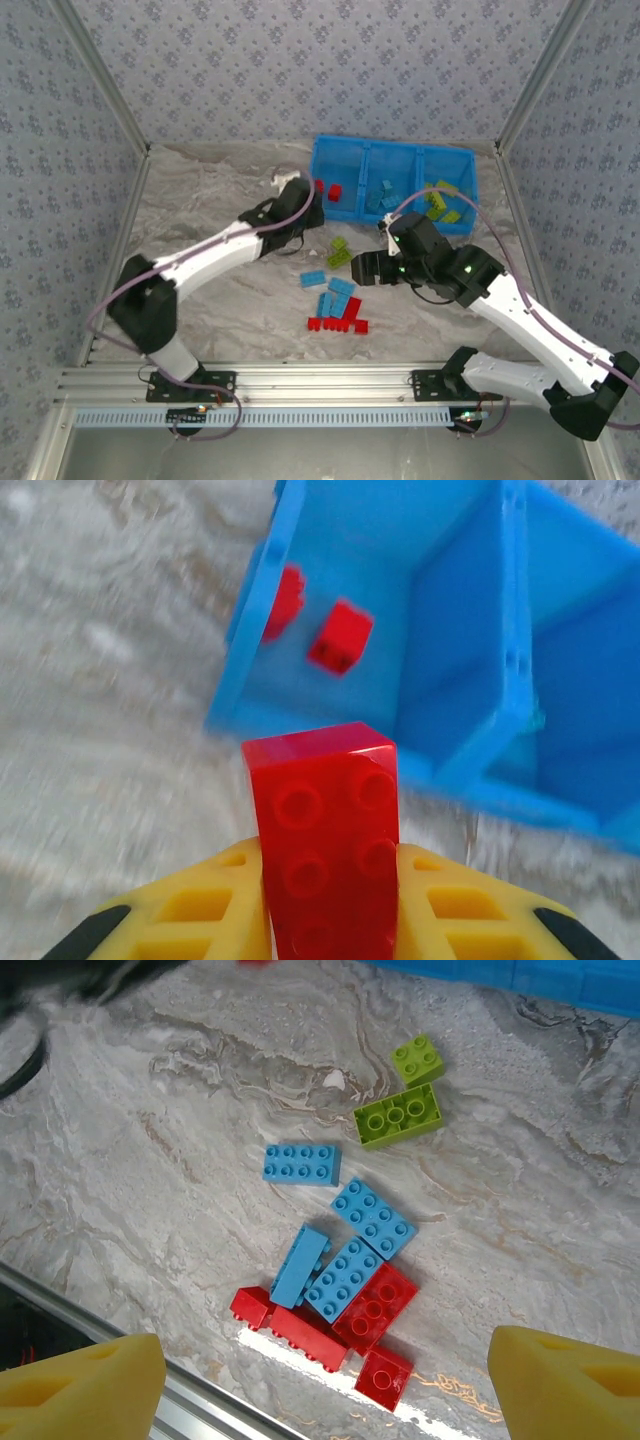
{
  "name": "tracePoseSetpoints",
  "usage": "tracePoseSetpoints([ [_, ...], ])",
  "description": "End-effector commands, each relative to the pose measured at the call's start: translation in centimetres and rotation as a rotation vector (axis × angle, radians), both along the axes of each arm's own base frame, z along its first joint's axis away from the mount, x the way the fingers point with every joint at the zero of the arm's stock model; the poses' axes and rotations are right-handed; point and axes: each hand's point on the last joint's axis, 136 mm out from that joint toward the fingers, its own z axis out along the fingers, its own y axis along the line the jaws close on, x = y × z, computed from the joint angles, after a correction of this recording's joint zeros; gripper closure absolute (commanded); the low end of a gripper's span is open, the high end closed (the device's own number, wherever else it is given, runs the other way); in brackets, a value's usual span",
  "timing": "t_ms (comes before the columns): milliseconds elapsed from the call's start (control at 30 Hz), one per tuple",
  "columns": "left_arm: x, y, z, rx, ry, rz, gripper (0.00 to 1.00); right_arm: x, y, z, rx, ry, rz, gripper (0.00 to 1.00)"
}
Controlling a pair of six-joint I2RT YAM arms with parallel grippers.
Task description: Sort the legos into containers by color
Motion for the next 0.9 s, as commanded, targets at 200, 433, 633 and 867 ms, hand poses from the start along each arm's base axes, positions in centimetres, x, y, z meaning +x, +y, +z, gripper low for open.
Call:
tracePoseSetpoints([
  [200, 10.2, -4.6, 1.9, 0.023, -0.118, -0.055, 0.51, -0.7, -2.2, 0.9, 0.020, -0.022, -0.093, 0.13],
  [433, 8.1, -3.5, 8.2, -0.040, -0.201, -0.079, 0.36, -1.0, -3.8, -0.4, -0.004, -0.002, -0.169, 0.13],
  [633, 0.2, 0.1, 11.9, -0.032, -0.268, -0.173, 0.35, 0.3, -4.5, -2.4, -0.024, 0.019, -0.291, 0.12],
  [867, -12.5, 4.0, 10.5, 0.196, -0.365, -0.564, 0.33, 2.8, -1.6, -6.9, -0.030, 0.159, -0.402, 0.10],
])
